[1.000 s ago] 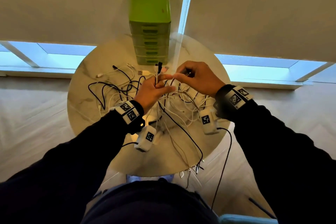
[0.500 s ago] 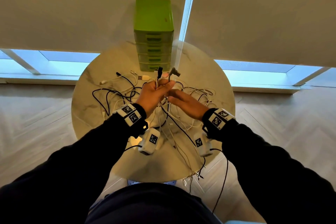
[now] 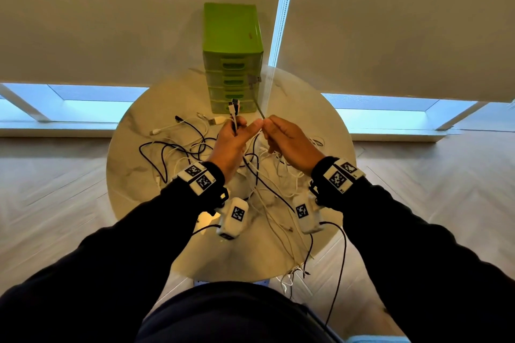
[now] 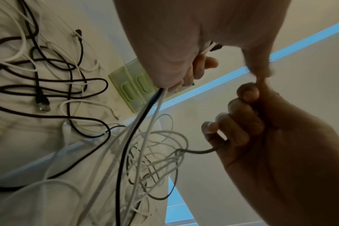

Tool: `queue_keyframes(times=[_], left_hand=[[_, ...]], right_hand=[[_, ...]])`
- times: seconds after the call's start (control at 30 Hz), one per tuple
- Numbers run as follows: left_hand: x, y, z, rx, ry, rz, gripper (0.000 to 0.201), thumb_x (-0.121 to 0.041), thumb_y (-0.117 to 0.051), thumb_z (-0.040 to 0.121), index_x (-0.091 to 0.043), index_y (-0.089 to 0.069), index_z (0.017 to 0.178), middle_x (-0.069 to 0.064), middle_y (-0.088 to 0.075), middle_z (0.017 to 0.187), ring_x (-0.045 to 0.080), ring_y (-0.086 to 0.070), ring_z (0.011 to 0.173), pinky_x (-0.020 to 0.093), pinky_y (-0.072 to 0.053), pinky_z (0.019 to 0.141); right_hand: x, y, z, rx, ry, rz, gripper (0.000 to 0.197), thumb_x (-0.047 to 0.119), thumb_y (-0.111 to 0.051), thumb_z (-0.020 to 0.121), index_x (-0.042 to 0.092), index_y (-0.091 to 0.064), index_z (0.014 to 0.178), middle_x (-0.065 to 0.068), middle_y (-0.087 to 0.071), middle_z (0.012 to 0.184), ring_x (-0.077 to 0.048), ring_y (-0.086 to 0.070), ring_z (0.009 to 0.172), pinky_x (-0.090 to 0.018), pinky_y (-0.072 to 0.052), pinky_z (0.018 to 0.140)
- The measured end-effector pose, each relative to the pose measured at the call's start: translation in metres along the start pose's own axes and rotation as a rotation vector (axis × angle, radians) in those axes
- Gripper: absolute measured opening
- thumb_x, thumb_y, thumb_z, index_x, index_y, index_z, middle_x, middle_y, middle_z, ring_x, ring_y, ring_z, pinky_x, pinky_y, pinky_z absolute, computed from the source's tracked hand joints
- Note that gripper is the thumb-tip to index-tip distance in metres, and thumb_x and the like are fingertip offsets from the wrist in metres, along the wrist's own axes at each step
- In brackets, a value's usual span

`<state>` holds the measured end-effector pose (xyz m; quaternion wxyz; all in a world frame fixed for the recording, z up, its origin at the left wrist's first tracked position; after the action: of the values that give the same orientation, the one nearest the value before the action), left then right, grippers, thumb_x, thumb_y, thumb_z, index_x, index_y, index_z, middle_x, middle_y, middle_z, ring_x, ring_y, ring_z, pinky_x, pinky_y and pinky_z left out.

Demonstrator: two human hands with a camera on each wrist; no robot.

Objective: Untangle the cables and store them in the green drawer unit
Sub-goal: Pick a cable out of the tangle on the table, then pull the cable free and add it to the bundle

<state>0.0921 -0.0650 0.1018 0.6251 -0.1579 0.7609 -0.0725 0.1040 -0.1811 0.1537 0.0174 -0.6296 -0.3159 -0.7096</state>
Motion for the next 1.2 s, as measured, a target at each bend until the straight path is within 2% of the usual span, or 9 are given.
queue_keyframes(times=[0.13,0.2,0.33,0.47,0.57,0.87,0.97,1.0,1.2], left_hand=[[-0.008,-0.015,-0.003,0.096,0.004,0.011,0.019,-0.035,-0.063,0.096,-0.019,-0.054,0.098,-0.013,-0.056,0.074,0.002,-0.055,0.067,0.021,-0.042,0.067],[-0.005,-0.014,-0.002,0.085,0.026,0.035,0.037,-0.04,-0.06,0.098,-0.012,-0.055,0.12,0.004,-0.069,0.101,0.013,-0.068,0.1,0.03,-0.052,0.088],[0.007,-0.005,0.001,0.02,0.08,0.029,0.071,-0.054,-0.048,0.099,0.001,-0.039,0.143,0.04,-0.041,0.134,0.045,-0.052,0.125,0.05,-0.041,0.109],[0.0,-0.003,0.002,0.033,0.003,0.114,0.051,-0.069,-0.035,0.092,-0.051,-0.041,0.14,0.007,-0.052,0.08,0.021,-0.056,0.076,0.038,-0.044,0.087],[-0.004,0.0,0.007,0.028,0.007,0.087,0.056,-0.059,-0.028,0.102,-0.035,-0.033,0.151,-0.011,-0.032,0.068,0.008,-0.031,0.063,0.027,-0.03,0.068],[-0.042,0.03,0.022,-0.019,0.019,-0.21,0.069,-0.055,-0.031,0.105,-0.008,-0.021,0.155,-0.005,-0.02,0.066,0.009,-0.025,0.051,0.024,-0.027,0.048],[-0.068,0.048,0.03,-0.073,-0.017,-0.176,0.06,-0.057,-0.03,0.104,-0.006,-0.061,0.1,-0.007,-0.026,0.059,0.009,-0.019,0.047,0.027,-0.016,0.046],[-0.08,0.055,0.03,-0.092,-0.049,-0.163,0.053,-0.056,-0.029,0.105,-0.018,-0.053,0.077,-0.007,-0.027,0.056,0.009,-0.019,0.046,0.026,-0.016,0.045],[-0.121,0.094,0.032,-0.2,-0.13,-0.116,0.054,-0.052,-0.031,0.106,-0.01,-0.061,0.091,-0.006,-0.021,0.056,0.009,-0.015,0.046,0.024,-0.015,0.044]], right_hand=[[-0.001,-0.019,-0.004,0.084,0.029,-0.103,0.029,0.035,-0.039,0.107,0.027,-0.054,0.083,0.016,-0.053,0.067,-0.001,-0.049,0.062,-0.028,-0.045,0.065],[0.002,-0.029,-0.005,0.118,0.048,-0.105,0.025,0.029,-0.04,0.107,0.039,-0.055,0.089,0.028,-0.058,0.07,0.006,-0.055,0.066,-0.014,-0.041,0.067],[0.002,-0.041,-0.003,0.122,0.078,-0.143,0.024,0.027,-0.04,0.107,0.034,-0.053,0.088,0.02,-0.057,0.071,0.003,-0.053,0.066,-0.022,-0.042,0.069],[-0.009,-0.048,-0.003,0.106,0.049,-0.145,0.028,0.033,-0.039,0.107,0.037,-0.049,0.08,0.015,-0.053,0.069,-0.005,-0.05,0.065,-0.028,-0.045,0.068],[-0.016,-0.051,-0.006,0.129,0.028,-0.148,0.029,0.038,-0.037,0.106,0.033,-0.048,0.081,0.015,-0.051,0.07,-0.005,-0.048,0.067,-0.027,-0.042,0.069],[-0.05,-0.055,-0.02,0.171,0.023,-0.286,0.036,0.037,-0.032,0.107,0.018,-0.044,0.079,0.005,-0.044,0.066,-0.008,-0.038,0.059,-0.021,-0.033,0.06],[-0.071,-0.044,-0.018,0.137,0.01,-0.416,0.041,0.046,-0.03,0.105,0.018,-0.046,0.078,-0.007,-0.051,0.064,-0.02,-0.044,0.058,-0.035,-0.037,0.061],[-0.079,-0.04,-0.017,0.141,0.003,-0.466,0.04,0.044,-0.031,0.105,0.018,-0.047,0.078,-0.007,-0.051,0.064,-0.021,-0.044,0.057,-0.036,-0.036,0.061],[-0.117,-0.001,-0.007,0.097,-0.131,-0.608,0.032,0.039,-0.033,0.106,0.018,-0.048,0.087,-0.007,-0.058,0.071,-0.027,-0.05,0.066,-0.037,-0.038,0.073]])
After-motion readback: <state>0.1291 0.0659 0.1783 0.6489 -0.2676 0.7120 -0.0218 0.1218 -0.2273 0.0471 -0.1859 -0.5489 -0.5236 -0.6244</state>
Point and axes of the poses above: each hand's wrist, its own z-axis towards the middle knuckle, its own y-axis out of the back of the hand, x = y × z, the point moved 10 cm from there along z, towards the middle knuckle
